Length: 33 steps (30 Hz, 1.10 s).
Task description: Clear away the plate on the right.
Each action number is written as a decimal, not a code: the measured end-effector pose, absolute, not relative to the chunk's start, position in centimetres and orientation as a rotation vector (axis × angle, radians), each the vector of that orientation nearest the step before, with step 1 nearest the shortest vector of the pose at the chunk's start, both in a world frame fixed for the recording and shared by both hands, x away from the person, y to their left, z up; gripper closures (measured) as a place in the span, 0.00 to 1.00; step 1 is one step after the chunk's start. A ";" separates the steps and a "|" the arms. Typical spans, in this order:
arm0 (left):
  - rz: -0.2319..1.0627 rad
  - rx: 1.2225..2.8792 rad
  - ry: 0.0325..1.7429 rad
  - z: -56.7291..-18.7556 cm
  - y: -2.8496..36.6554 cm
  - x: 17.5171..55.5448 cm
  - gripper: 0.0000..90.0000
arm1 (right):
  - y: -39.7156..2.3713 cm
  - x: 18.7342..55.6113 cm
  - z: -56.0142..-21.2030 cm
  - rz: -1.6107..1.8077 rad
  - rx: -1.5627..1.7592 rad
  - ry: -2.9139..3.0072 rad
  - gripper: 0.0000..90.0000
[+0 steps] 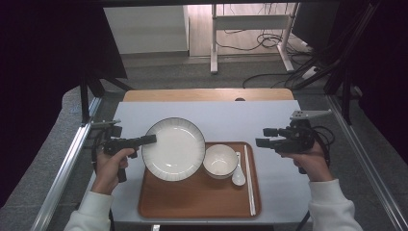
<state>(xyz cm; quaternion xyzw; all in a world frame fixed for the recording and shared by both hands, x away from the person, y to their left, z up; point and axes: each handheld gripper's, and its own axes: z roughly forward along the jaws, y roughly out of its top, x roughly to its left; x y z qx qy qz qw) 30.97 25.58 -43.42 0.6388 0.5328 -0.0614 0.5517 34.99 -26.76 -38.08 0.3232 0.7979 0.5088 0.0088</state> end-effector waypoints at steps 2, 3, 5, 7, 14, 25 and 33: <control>-0.141 1.508 1.267 -43.6 25.9 30.8 0.90 | -27.2 34.8 -38.2 1.582 1.017 2.480 0.37; -0.139 1.505 1.272 -43.7 26.1 30.8 0.90 | -27.4 34.8 -38.2 1.574 1.021 2.478 0.37; -0.136 1.504 1.279 -43.9 26.5 30.6 0.90 | -27.9 34.7 -38.4 1.569 1.033 2.474 0.37; -0.133 1.506 1.289 -44.2 26.9 30.6 0.90 | -28.3 34.6 -38.7 1.549 1.035 2.478 0.37; -0.122 1.492 1.325 -45.0 27.8 30.5 0.90 | -29.3 34.3 -39.5 1.513 1.061 2.490 0.38; -0.121 1.530 1.362 -47.1 27.8 30.6 0.90 | -29.4 34.2 -40.4 1.436 1.061 2.536 0.37; -0.148 1.576 1.408 -49.5 27.8 30.8 0.90 | -29.3 34.3 -40.6 1.412 1.070 2.549 0.37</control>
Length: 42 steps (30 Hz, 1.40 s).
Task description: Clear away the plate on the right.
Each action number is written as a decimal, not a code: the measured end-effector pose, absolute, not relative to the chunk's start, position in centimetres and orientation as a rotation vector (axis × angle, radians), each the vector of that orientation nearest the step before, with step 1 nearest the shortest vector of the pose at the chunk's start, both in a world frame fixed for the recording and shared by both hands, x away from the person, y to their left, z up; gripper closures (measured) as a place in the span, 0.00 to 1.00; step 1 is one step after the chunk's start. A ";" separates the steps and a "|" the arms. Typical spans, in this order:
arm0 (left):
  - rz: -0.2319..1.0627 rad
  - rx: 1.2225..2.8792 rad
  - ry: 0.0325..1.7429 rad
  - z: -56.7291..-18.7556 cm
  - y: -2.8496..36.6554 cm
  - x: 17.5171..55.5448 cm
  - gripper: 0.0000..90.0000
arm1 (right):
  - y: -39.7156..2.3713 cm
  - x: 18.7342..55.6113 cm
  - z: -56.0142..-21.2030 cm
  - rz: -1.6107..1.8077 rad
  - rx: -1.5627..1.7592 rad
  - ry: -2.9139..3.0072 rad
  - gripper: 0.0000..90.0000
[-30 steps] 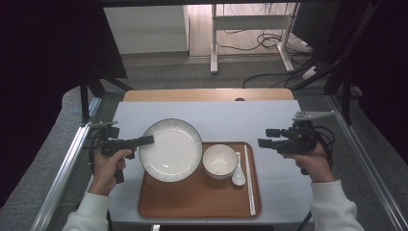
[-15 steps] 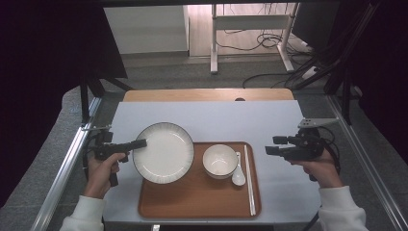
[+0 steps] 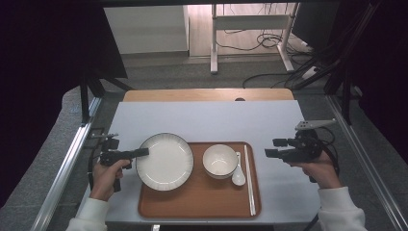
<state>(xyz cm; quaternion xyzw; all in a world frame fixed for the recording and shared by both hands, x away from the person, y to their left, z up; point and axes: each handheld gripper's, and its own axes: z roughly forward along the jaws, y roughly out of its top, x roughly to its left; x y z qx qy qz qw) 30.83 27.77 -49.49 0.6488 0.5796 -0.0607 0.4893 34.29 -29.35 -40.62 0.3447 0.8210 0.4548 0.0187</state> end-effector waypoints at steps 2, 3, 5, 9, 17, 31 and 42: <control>-0.150 1.594 1.416 -49.9 27.5 30.9 0.89 | -29.3 34.3 -40.7 1.411 1.069 2.550 0.37; -0.155 1.600 1.420 -50.1 27.4 30.9 0.89 | -29.3 34.3 -40.7 1.409 1.070 2.551 0.37; -0.163 1.612 1.426 -50.6 27.1 31.1 0.89 | -29.2 34.3 -40.8 1.403 1.068 2.555 0.36; -0.182 1.614 1.433 -51.1 26.7 31.3 0.90 | -29.1 34.3 -40.8 1.398 1.072 2.557 0.36; -0.178 1.672 1.456 -52.1 26.1 31.7 0.92 | -29.3 34.4 -41.1 1.373 1.089 2.564 0.36; -0.135 1.739 1.469 -52.6 25.7 31.9 0.86 | -29.3 34.5 -41.5 1.340 1.102 2.578 0.35; -0.150 1.785 1.478 -53.1 25.0 32.1 0.62 | -29.4 34.5 -41.6 1.328 1.101 2.581 0.35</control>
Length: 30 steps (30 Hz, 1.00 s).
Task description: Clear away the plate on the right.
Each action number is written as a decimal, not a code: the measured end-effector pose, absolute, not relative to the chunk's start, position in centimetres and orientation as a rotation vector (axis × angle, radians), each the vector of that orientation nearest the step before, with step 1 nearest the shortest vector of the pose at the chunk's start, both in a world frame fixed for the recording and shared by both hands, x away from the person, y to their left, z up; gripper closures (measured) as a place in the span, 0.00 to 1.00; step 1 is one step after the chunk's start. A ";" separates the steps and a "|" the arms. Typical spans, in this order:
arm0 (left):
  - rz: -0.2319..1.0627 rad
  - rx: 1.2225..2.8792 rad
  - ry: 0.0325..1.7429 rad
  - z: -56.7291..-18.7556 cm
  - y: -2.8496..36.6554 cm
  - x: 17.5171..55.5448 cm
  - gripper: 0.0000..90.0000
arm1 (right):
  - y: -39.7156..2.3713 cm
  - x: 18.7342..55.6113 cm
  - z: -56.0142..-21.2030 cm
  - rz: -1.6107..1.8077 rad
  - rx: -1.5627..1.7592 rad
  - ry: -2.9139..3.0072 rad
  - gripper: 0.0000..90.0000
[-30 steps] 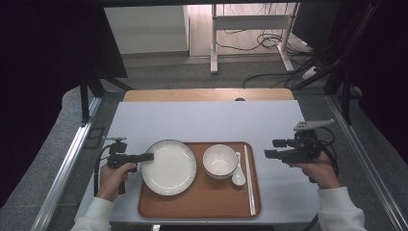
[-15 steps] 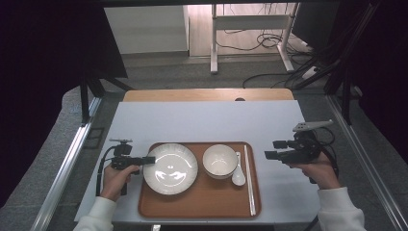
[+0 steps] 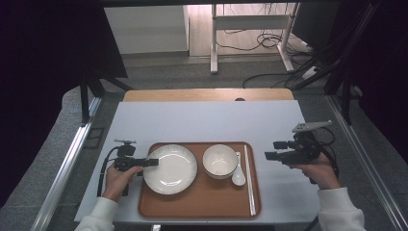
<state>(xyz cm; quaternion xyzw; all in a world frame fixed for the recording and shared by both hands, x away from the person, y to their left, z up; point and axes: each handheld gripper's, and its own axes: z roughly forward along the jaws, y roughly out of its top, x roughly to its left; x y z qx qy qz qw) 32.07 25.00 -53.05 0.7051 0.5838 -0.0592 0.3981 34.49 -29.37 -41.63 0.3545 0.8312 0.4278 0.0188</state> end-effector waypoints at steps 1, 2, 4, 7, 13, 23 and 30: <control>-0.145 1.794 1.480 -53.0 24.9 32.0 0.58 | -29.4 34.5 -41.6 1.324 1.101 2.582 0.35; -0.135 1.785 1.476 -52.9 24.9 32.0 0.55 | -29.4 34.5 -41.7 1.322 1.102 2.583 0.35; -0.120 1.765 1.470 -52.5 24.8 31.8 0.48 | -29.3 34.5 -41.7 1.322 1.104 2.584 0.35; -0.120 1.757 1.465 -52.1 24.8 31.6 0.36 | -29.3 34.5 -41.8 1.316 1.103 2.588 0.35; -0.090 1.780 1.443 -51.5 24.4 31.1 0.25 | -29.3 34.5 -41.8 1.313 1.106 2.590 0.34; 0.131 1.872 1.388 -48.8 23.4 30.0 0.21 | -29.4 34.6 -42.0 1.298 1.115 2.591 0.34; 0.289 1.919 1.331 -47.2 23.1 28.7 0.20 | -29.4 34.5 -42.1 1.284 1.121 2.587 0.34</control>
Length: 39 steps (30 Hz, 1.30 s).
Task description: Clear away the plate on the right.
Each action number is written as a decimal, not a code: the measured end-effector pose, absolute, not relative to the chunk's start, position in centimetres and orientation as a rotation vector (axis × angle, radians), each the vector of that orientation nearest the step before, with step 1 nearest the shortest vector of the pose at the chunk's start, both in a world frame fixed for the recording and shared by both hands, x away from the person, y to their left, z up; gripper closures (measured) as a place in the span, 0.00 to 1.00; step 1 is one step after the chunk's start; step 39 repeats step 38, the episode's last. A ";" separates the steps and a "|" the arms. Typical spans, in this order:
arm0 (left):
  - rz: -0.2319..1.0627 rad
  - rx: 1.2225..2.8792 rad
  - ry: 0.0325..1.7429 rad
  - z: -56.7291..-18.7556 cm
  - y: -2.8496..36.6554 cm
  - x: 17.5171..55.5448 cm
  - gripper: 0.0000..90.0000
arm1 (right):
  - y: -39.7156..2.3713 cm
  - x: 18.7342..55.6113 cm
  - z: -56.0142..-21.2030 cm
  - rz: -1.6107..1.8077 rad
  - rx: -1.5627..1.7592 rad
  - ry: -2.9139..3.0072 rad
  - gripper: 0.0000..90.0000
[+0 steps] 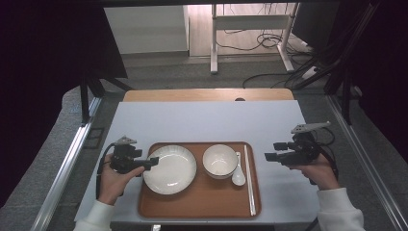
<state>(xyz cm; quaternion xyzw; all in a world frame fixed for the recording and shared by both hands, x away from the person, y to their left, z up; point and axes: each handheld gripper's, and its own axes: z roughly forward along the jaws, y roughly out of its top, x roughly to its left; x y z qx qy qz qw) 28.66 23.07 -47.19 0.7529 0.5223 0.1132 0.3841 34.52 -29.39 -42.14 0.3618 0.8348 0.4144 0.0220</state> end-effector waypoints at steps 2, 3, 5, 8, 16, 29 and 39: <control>0.304 1.920 1.306 -46.8 23.1 28.3 0.21 | -29.4 34.5 -42.3 1.280 1.129 2.584 0.34; 0.310 1.919 1.302 -46.6 23.1 28.1 0.20 | -29.4 34.5 -42.3 1.277 1.131 2.584 0.34; 0.321 1.924 1.286 -46.3 23.2 27.9 0.20 | -29.5 34.6 -42.4 1.272 1.134 2.583 0.34; 0.327 1.911 1.270 -45.9 23.6 27.4 0.19 | -29.6 34.6 -42.5 1.264 1.142 2.582 0.34; 0.354 1.858 1.277 -45.0 25.6 26.5 0.19 | -29.7 34.6 -42.7 1.246 1.152 2.580 0.34; 0.356 1.840 1.275 -44.8 26.0 26.5 0.20 | -29.8 34.8 -43.0 1.217 1.160 2.588 0.34; 0.353 1.844 1.274 -44.8 25.9 26.5 0.20 | -29.8 34.8 -43.1 1.214 1.166 2.588 0.34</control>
